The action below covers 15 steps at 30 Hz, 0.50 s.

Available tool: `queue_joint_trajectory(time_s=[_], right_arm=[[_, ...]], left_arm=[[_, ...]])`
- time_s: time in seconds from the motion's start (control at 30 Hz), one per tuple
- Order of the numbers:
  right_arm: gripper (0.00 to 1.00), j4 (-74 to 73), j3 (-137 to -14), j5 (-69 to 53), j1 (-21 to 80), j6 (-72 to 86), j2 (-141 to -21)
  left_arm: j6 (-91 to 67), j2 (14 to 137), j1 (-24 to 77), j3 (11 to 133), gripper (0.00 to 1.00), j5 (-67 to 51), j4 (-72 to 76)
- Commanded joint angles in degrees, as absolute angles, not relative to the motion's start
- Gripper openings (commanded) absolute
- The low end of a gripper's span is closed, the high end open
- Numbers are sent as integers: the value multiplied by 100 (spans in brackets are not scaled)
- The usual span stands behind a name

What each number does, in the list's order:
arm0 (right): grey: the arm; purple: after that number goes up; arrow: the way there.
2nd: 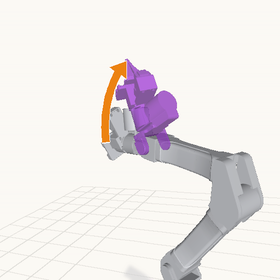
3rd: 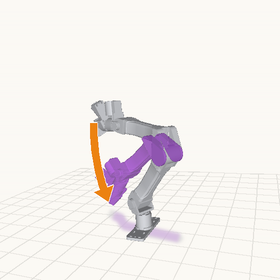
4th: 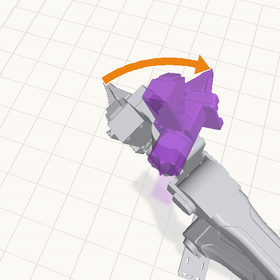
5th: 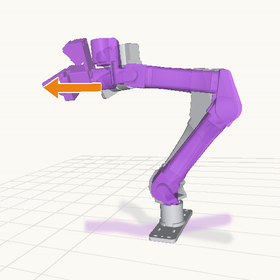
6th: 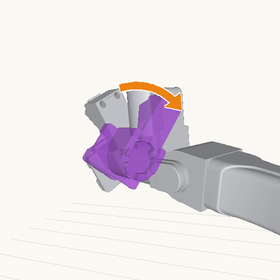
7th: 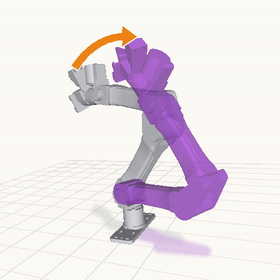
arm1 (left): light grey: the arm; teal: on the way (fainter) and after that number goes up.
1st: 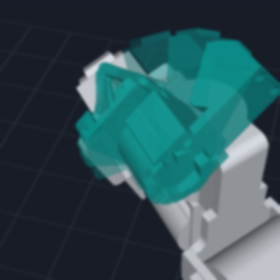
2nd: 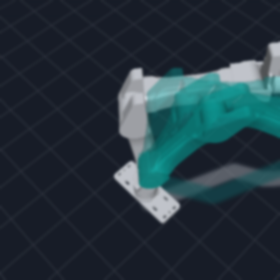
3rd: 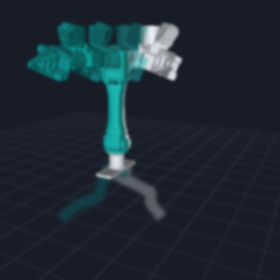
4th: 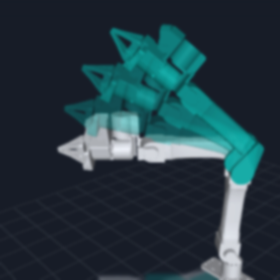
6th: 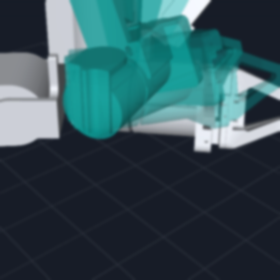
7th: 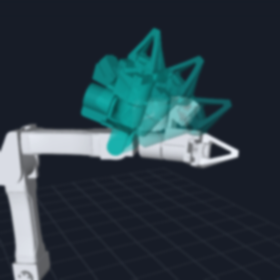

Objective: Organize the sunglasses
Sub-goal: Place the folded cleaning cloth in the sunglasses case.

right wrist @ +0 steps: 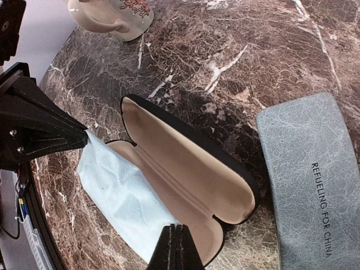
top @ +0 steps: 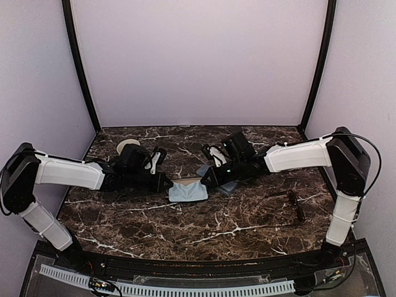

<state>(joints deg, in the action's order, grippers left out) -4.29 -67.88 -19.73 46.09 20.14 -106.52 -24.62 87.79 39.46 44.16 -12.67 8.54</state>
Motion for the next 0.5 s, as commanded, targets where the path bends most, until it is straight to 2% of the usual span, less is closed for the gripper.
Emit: queue_joint_trajectory(time_s=[0.0, 0.47], right_arm=[[0, -409, -7014, -2011, 4544, 1938, -10806], [0, -572, -7237, -2056, 4500, 1867, -11062]], left_arm=[[-2444, 8842, 3886, 4597, 0, -1275, 800], [-2437, 9149, 3798, 4737, 0, -1358, 783]])
